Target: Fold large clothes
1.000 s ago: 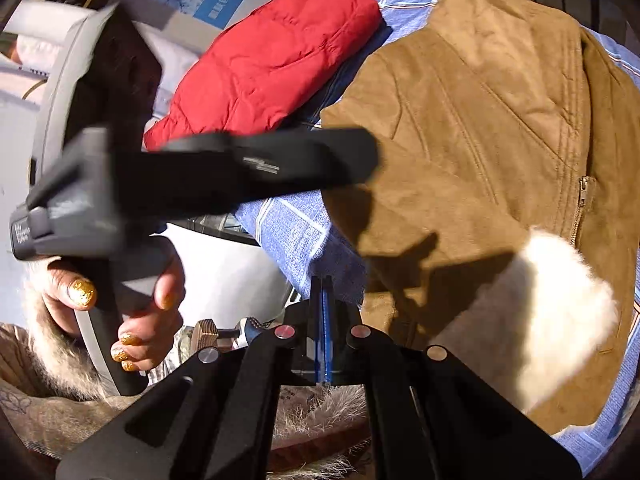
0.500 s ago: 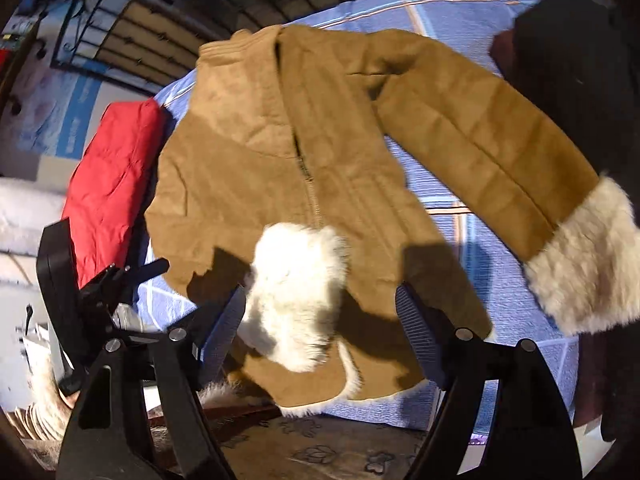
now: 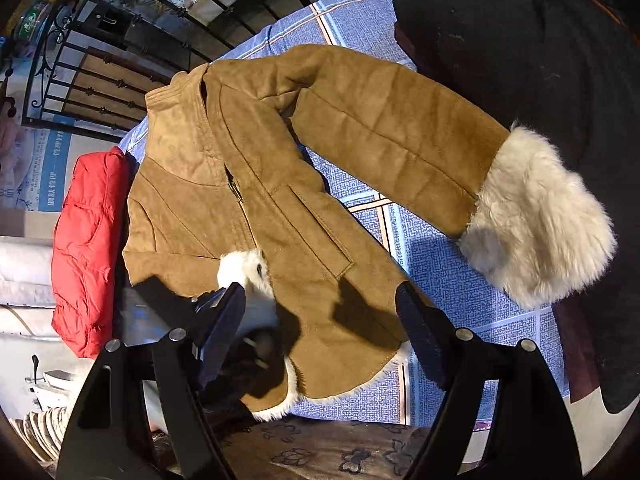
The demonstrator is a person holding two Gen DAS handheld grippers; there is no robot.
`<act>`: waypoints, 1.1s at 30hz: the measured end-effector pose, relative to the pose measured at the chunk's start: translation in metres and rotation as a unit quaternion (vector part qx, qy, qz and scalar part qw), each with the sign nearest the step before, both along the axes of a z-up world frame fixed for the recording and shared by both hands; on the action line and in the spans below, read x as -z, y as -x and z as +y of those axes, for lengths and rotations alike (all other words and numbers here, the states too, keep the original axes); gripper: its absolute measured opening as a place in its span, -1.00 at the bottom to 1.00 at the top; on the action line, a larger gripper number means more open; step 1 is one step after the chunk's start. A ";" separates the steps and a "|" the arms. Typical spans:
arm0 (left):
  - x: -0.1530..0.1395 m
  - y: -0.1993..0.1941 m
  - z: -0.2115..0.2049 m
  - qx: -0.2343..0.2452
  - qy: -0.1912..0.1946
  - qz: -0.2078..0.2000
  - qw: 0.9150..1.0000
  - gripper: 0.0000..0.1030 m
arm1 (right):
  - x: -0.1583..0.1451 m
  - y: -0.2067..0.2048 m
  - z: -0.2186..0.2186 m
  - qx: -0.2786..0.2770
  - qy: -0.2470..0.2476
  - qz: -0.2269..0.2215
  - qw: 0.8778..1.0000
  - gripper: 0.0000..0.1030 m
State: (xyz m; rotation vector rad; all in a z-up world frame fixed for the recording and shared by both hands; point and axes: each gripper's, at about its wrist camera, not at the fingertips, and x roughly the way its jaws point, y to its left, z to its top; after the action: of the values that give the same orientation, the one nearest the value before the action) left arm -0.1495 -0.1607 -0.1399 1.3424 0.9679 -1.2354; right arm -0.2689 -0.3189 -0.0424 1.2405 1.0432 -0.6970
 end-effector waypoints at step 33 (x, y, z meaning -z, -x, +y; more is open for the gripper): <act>-0.073 -0.304 0.406 -0.722 0.004 -0.141 0.678 -0.07 | 0.015 -0.087 0.002 -0.091 -0.014 0.014 0.996 0.51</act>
State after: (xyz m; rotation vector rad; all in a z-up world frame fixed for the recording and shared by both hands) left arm 0.1542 0.2451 -0.0668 0.3421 1.2997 0.2133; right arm -0.1824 -0.3166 -0.0573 1.1468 1.1762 -0.5621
